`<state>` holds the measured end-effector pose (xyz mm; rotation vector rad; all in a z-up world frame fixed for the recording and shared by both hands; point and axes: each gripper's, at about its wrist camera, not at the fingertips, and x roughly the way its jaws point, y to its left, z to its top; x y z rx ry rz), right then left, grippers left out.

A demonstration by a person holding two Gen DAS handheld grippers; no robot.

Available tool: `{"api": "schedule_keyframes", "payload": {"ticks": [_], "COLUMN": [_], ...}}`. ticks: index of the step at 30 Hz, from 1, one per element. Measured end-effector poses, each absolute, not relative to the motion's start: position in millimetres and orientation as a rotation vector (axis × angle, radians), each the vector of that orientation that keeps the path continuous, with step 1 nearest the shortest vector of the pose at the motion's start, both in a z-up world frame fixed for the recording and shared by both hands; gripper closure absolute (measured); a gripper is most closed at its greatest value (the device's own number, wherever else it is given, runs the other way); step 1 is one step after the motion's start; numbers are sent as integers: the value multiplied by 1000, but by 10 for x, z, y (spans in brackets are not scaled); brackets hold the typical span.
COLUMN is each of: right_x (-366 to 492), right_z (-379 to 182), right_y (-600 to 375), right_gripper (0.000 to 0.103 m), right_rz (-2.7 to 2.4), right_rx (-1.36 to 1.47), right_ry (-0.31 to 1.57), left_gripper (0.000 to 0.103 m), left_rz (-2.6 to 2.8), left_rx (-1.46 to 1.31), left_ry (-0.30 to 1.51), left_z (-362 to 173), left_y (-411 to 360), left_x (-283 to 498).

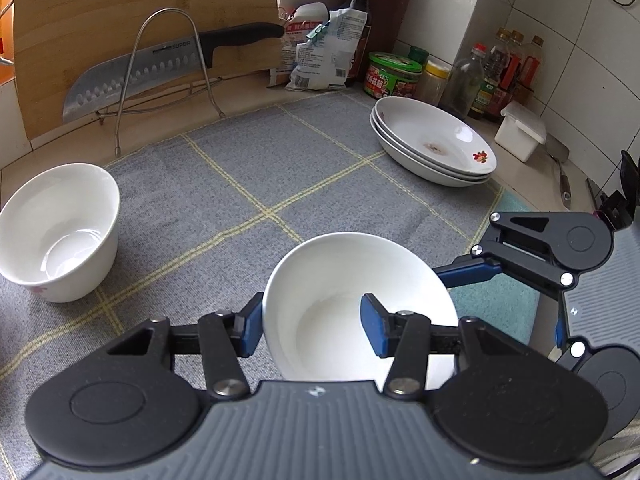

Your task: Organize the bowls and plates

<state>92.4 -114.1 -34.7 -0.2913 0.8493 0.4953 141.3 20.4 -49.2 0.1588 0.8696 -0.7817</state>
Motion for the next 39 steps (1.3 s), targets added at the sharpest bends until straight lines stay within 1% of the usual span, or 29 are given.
{"api": "schedule_keyframes", "payload": {"ticks": [2, 4, 5, 6, 7, 8, 12, 18, 22, 31, 39], "right_x": [929, 940, 951, 953, 945, 946, 959, 932, 966, 1263, 1586], "right_z": [-339, -338, -337, -334, -325, -322, -322, -204, -113, -18, 9], "right_y": [-1139, -1138, -1138, -1140, -1144, -1150, -1154, -1165, -1176, -1154, -1041], "right_gripper": [15, 14, 12, 5, 0, 0, 0, 0, 0, 0, 0], "right_rz": [497, 499, 503, 502, 501, 507, 504, 530, 544, 584, 608], "right_rx": [-288, -283, -277, -273, -269, -268, -277, -279, -277, -217, -196], "right_ry": [850, 853, 856, 854, 838, 837, 844, 824, 811, 840, 870], "left_gripper": [51, 44, 33, 22, 19, 16, 10, 6, 6, 5, 5], "left_rz": [-780, -783, -777, -765, -755, -748, -712, -585, -465, -274, -216], "left_rx": [153, 142, 138, 137, 138, 137, 105, 135, 182, 195, 197], "left_ry": [868, 864, 857, 846, 834, 823, 781, 675, 624, 620, 635], "left_z": [-498, -497, -489, -479, -466, -451, -380, -257, -252, -355, -446], "left_y": [208, 214, 218, 226, 236, 250, 369, 581, 697, 905, 1070], "left_x": [1423, 1421, 1415, 1407, 1399, 1390, 1351, 1205, 1149, 1129, 1176]}}
